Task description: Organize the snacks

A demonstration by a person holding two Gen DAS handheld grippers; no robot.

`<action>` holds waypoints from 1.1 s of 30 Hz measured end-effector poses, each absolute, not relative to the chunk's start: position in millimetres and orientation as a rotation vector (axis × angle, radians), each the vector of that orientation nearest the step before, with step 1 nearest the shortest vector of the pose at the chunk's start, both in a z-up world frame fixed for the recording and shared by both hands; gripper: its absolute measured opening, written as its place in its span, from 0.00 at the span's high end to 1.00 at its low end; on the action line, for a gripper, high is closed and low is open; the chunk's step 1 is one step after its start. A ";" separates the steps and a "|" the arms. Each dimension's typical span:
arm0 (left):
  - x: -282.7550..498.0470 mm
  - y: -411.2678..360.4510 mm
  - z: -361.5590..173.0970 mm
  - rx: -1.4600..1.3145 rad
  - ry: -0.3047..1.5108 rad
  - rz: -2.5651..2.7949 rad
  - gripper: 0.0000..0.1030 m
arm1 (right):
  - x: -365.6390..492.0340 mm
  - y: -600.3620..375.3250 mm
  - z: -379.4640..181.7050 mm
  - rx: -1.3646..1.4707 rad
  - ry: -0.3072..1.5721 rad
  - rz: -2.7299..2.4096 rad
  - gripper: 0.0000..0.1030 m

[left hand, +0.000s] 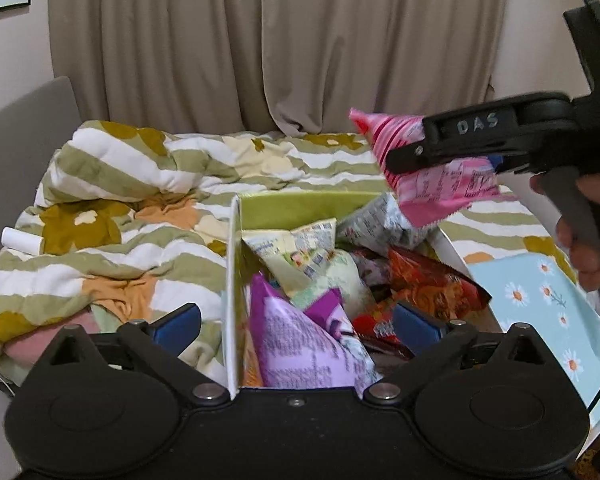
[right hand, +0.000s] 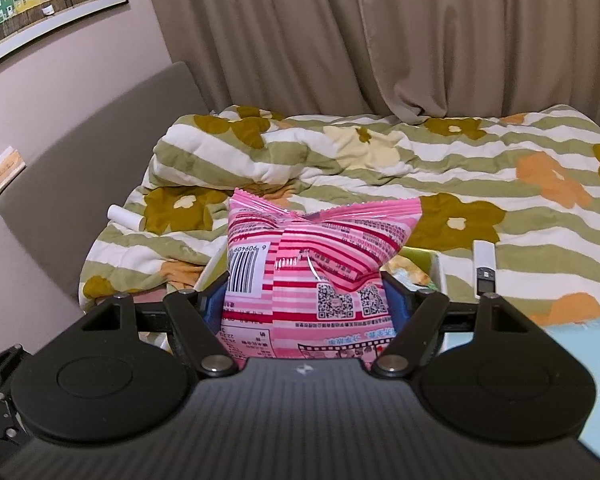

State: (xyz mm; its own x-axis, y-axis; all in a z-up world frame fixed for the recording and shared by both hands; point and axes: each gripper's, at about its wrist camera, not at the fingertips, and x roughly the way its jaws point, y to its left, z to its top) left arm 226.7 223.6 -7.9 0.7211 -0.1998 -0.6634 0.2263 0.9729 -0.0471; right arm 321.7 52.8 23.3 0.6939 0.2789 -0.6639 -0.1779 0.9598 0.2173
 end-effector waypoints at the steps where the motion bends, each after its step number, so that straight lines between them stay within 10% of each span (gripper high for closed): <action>1: 228.3 224.3 -7.4 0.037 0.726 -0.237 0.00 | 323.5 54.2 21.9 0.142 0.755 0.261 0.05; 33: 86.9 150.5 41.8 0.051 0.547 -0.097 0.00 | 123.5 -60.5 60.9 0.113 0.567 0.067 0.00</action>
